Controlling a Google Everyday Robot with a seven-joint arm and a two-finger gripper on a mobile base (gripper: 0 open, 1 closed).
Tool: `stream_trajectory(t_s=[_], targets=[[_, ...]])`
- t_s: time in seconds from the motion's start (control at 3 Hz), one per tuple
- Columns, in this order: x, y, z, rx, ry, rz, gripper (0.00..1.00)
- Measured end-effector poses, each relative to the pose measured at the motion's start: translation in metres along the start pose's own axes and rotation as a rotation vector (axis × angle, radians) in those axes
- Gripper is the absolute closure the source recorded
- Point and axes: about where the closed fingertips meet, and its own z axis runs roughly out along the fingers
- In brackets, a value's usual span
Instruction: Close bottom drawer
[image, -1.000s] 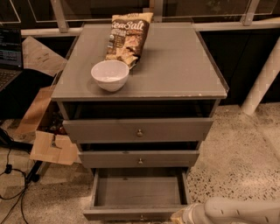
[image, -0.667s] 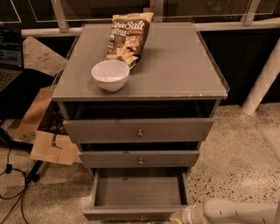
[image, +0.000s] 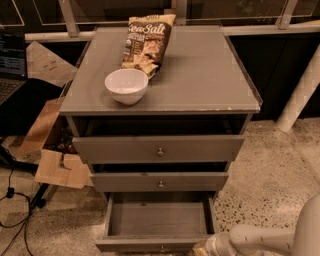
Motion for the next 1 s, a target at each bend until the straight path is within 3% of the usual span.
stream_trajectory(t_s=[0.67,1.0], targets=[[0.009,-0.037,0.03,0.005,0.001,0.051,1.0],[0.01,-0.037,0.03,0.004,0.002,0.052,1.0]])
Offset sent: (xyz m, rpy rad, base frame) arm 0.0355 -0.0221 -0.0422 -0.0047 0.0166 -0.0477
